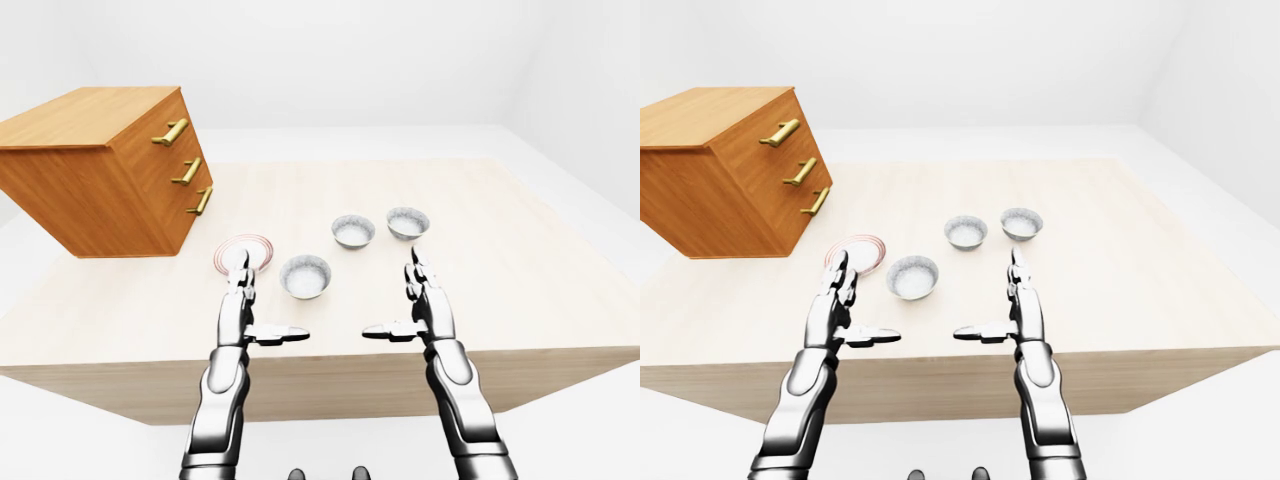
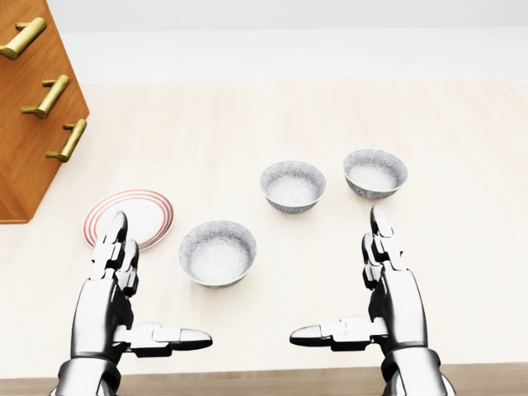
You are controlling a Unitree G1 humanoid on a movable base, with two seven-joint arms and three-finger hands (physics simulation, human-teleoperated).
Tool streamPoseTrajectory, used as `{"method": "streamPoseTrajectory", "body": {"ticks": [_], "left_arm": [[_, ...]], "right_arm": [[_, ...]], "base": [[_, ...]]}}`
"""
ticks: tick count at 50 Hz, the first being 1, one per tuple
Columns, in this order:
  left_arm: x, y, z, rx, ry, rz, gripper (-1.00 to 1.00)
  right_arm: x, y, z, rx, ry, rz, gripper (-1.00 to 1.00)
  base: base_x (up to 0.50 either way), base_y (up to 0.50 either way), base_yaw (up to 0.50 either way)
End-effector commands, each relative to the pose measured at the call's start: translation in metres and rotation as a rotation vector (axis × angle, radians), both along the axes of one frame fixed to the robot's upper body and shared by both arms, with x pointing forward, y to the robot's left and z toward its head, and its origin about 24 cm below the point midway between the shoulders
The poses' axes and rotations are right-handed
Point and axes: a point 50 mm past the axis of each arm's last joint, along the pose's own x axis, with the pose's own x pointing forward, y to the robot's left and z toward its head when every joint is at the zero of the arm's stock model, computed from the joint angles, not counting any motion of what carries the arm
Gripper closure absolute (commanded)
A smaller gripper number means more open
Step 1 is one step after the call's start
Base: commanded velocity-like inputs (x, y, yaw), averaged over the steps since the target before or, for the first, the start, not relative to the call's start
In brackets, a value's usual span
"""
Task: Stack the bowl at the front on the bowl in the middle.
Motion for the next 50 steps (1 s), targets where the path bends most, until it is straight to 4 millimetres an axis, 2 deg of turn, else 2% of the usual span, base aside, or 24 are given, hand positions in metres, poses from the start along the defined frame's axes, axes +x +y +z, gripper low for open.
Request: {"method": "streamPoseTrajectory", "body": {"ticks": [1,13,19,20,22,25,27,35,50], "left_arm": [[-0.002,0.007,0.002,0.009,0.008,0.005,-1.0],[-0.003,0.01,0.013,0.015,-0.006,0.006,-1.0],[0.01,0.014,0.041,0.031,-0.115,-0.002,-1.0],[0.015,0.016,0.053,0.036,-0.162,-0.006,-1.0],[0.019,0.018,0.065,0.049,-0.209,-0.008,-1.0],[0.025,0.02,0.079,0.055,-0.261,-0.008,-1.0],[0.026,0.02,0.083,0.054,-0.276,-0.008,-1.0],[0.025,0.016,0.076,0.044,-0.248,-0.021,-1.0],[0.024,0.016,0.076,0.04,-0.25,-0.019,-1.0]], "right_arm": [[-0.003,-0.005,0.004,-0.001,-0.003,0.014,-1.0],[0.0,-0.007,0.01,-0.042,-0.032,-0.014,-1.0],[0.012,-0.008,0.034,-0.092,-0.089,-0.028,-1.0],[0.016,-0.008,0.045,-0.09,-0.131,-0.03,-1.0],[0.019,-0.008,0.053,-0.084,-0.162,-0.024,-1.0],[0.02,-0.008,0.061,-0.076,-0.195,-0.02,-1.0],[0.018,-0.008,0.058,-0.08,-0.184,-0.014,-1.0],[0.014,-0.004,0.049,-0.07,-0.15,0.018,-1.0],[0.017,0.001,0.047,-0.075,-0.141,0.038,-1.0]], "base": [[0.0,0.0,0.0],[0.0,0.0,0.0],[0.0,0.0,0.0],[0.0,0.0,0.0],[0.0,0.0,0.0],[0.0,0.0,0.0],[0.0,0.0,0.0],[0.1,-0.08,0.0],[0.46,-0.14,0.0]]}}
